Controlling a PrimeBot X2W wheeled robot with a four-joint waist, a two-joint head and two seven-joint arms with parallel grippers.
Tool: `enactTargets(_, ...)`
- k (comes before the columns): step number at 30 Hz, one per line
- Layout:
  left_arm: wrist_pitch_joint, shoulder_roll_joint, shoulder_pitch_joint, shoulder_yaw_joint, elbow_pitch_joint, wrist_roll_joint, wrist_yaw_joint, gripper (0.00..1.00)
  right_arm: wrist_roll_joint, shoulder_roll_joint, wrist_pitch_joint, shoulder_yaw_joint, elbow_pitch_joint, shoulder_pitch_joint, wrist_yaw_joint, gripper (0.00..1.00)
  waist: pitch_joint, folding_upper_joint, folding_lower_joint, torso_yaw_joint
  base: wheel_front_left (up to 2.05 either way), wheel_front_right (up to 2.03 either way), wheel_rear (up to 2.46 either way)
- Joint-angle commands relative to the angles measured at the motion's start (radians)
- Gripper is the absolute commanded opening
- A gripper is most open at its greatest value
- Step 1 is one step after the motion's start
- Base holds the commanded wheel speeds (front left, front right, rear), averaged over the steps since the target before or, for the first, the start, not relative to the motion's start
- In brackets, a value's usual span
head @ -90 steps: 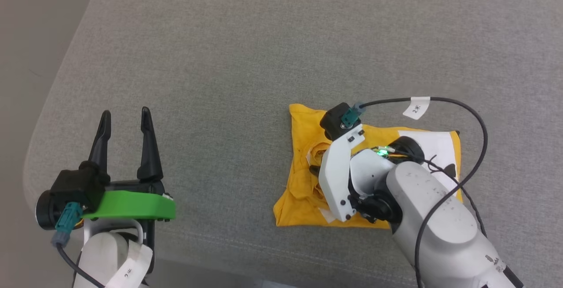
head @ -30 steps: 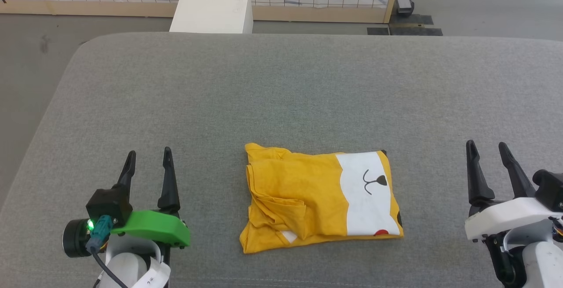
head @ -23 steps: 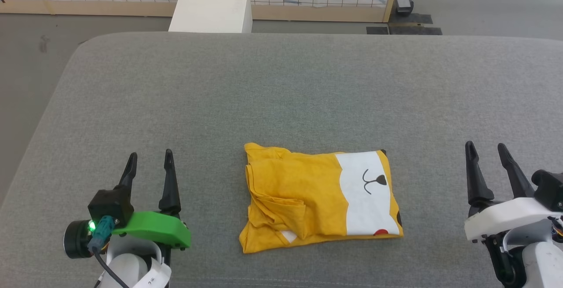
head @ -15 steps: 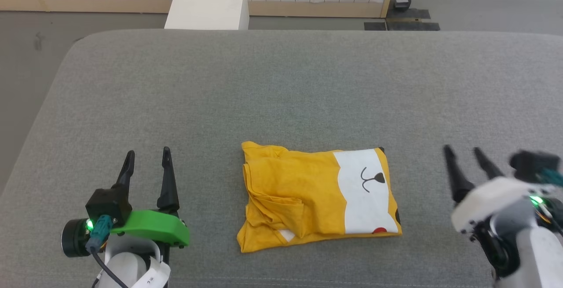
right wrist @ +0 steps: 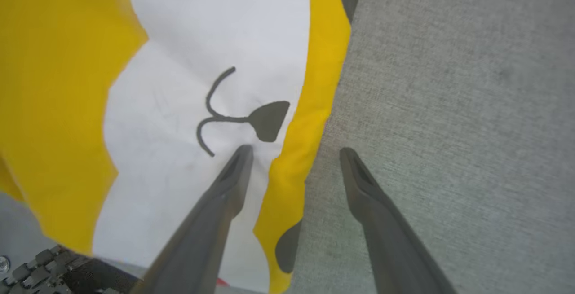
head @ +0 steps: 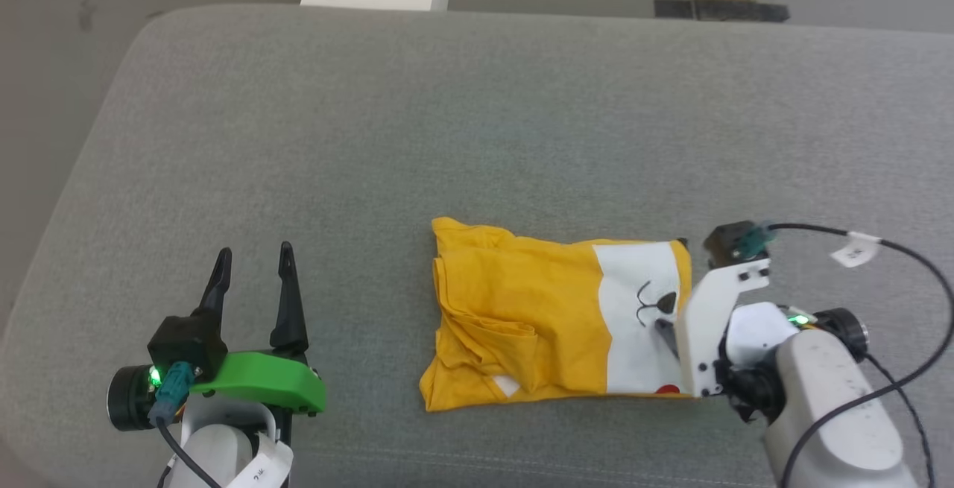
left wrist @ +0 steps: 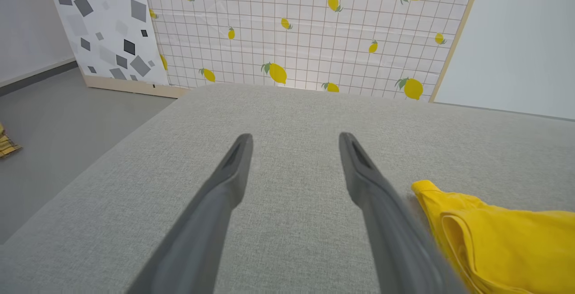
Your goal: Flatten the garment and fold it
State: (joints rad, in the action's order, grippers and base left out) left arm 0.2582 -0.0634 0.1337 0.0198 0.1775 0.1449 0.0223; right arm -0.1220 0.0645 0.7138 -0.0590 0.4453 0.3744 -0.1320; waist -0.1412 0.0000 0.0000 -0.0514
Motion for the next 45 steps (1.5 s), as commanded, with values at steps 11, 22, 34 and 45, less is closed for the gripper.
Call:
enactTargets(11, 0.004, 0.002, 0.005, 0.001, -0.011, 0.008, -0.009, 1.00, -0.041, -0.005, -0.060, -0.090, 0.120, 0.070, 0.001, 0.00, -0.043, 0.0000, 0.0000, -0.013, 0.00, 0.00, 0.00)
enactTargets(22, 0.004, -0.006, 0.034, -0.009, -0.031, 0.004, -0.007, 1.00, -0.109, 0.235, -0.092, -0.190, 0.044, 0.205, 0.001, 0.00, -0.135, 0.0000, 0.0000, 0.222, 0.00, 0.00, 0.00)
enactTargets(34, -0.041, -0.052, 0.206, -0.069, -0.107, -0.057, 0.004, 1.00, -0.094, 0.494, -0.150, -0.055, 0.131, 0.394, 0.001, 0.00, -0.394, 0.0000, 0.0000, 0.332, 0.00, 0.00, 0.00)
enactTargets(45, -0.105, -0.105, 0.227, -0.053, -0.270, -0.092, -0.025, 1.00, 0.078, 0.613, -0.233, 0.279, 0.259, 0.542, 0.001, 1.00, -0.567, 0.0000, 0.0000, 0.236, 0.00, 0.00, 0.00)
